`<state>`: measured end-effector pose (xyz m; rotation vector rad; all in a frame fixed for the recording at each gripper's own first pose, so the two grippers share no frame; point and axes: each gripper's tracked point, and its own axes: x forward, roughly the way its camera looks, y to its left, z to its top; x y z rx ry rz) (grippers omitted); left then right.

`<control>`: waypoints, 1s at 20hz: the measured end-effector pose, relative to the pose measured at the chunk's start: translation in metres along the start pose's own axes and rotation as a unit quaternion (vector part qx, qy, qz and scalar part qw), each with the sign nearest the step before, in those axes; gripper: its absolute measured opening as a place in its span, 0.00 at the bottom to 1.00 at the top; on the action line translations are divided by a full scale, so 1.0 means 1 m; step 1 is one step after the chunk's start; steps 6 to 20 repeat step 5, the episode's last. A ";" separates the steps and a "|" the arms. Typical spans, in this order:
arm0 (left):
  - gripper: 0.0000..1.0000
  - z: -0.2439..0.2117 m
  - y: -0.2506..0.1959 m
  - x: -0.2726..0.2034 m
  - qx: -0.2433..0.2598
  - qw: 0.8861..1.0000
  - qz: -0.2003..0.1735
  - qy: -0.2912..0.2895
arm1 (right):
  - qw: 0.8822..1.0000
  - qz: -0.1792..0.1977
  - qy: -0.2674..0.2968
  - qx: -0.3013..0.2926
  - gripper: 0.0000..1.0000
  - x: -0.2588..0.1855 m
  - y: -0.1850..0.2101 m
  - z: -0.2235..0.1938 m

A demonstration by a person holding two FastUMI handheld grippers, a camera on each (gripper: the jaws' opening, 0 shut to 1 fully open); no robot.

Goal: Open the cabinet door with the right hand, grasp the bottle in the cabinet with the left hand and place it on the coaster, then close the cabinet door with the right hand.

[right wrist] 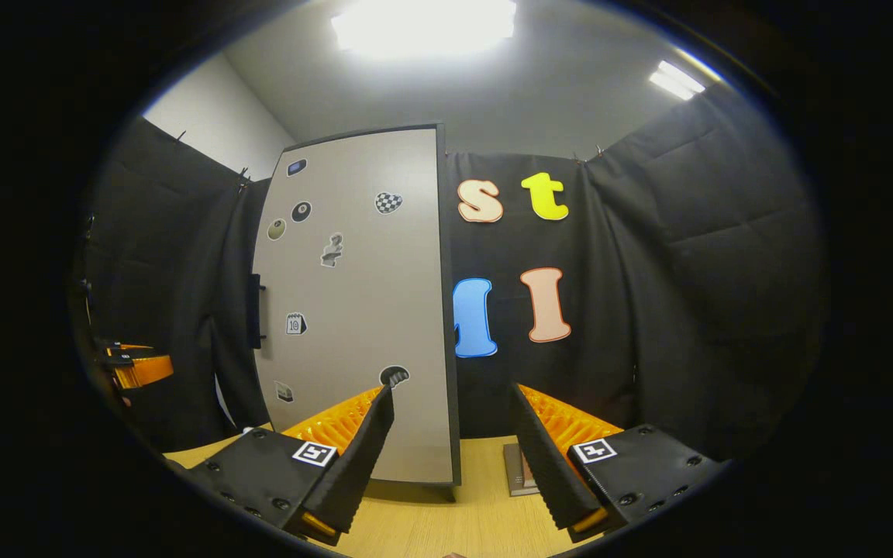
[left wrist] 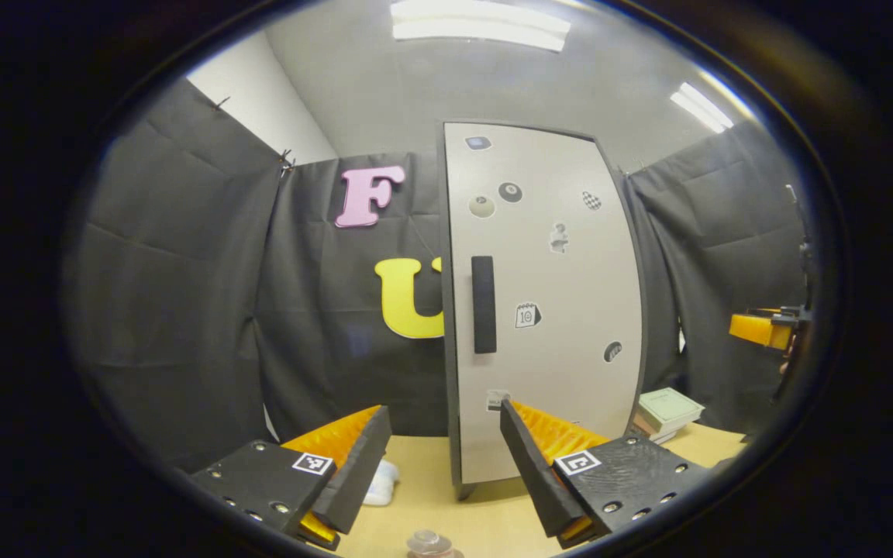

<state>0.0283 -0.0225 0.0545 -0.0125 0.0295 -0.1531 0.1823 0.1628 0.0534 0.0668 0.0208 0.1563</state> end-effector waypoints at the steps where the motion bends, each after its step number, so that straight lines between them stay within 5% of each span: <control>1: 0.86 0.000 0.000 0.001 -0.001 1.000 0.000 0.000 | 1.000 0.000 0.002 0.001 0.94 0.000 0.000 -0.001; 20: 0.87 0.000 0.002 0.000 -0.005 1.000 -0.002 -0.001 | 1.000 0.000 0.005 0.003 0.95 -0.003 -0.001 -0.003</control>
